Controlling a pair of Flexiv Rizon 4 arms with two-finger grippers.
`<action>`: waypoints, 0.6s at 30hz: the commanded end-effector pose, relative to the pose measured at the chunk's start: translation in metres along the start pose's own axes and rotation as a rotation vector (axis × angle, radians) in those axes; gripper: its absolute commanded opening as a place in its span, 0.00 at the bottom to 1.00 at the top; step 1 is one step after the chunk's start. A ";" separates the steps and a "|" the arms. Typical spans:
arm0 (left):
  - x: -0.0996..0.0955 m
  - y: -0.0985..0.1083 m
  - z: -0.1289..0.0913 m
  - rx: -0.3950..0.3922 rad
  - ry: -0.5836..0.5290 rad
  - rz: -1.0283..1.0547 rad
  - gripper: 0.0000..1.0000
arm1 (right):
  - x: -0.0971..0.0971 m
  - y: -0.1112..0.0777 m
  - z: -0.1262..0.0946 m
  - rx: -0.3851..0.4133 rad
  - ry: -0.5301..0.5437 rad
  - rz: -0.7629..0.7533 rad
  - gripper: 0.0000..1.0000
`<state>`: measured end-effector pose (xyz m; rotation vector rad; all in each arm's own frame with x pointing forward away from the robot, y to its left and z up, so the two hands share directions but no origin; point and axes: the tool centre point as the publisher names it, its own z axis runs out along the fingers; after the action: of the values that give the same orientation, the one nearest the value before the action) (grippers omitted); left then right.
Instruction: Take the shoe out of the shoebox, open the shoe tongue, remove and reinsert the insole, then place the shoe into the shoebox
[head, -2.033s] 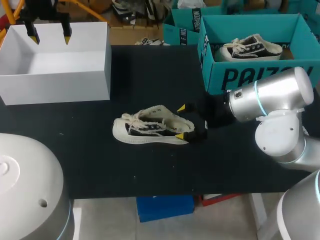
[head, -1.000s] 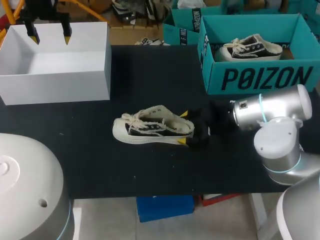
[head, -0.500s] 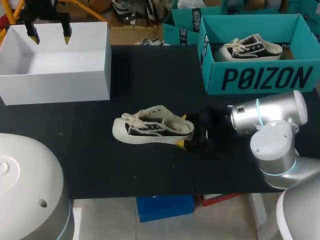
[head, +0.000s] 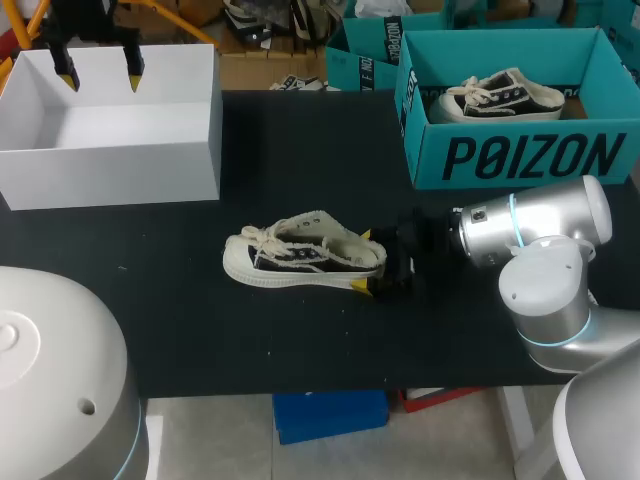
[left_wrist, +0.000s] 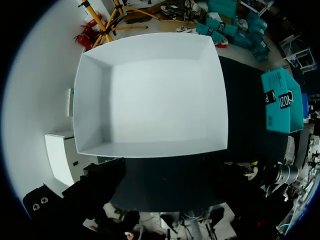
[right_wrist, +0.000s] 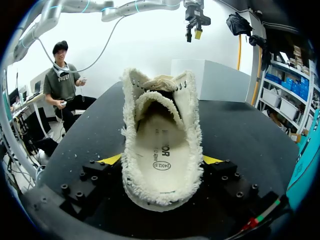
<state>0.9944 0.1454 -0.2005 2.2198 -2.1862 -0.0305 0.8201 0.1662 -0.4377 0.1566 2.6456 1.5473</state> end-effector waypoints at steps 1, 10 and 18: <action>0.020 0.011 -0.008 -0.001 -0.034 -0.003 1.00 | 0.001 -0.001 0.004 0.001 -0.001 0.001 0.00; 0.075 0.058 -0.009 0.010 -0.119 -0.029 1.00 | 0.001 -0.001 0.004 0.001 -0.001 0.001 0.00; 0.123 0.104 0.002 0.001 -0.134 -0.023 1.00 | 0.001 -0.001 0.004 0.001 -0.001 0.001 0.00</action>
<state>0.9073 0.0321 -0.1950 2.2741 -2.1904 -0.1903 0.8202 0.1663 -0.4379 0.1561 2.6452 1.5488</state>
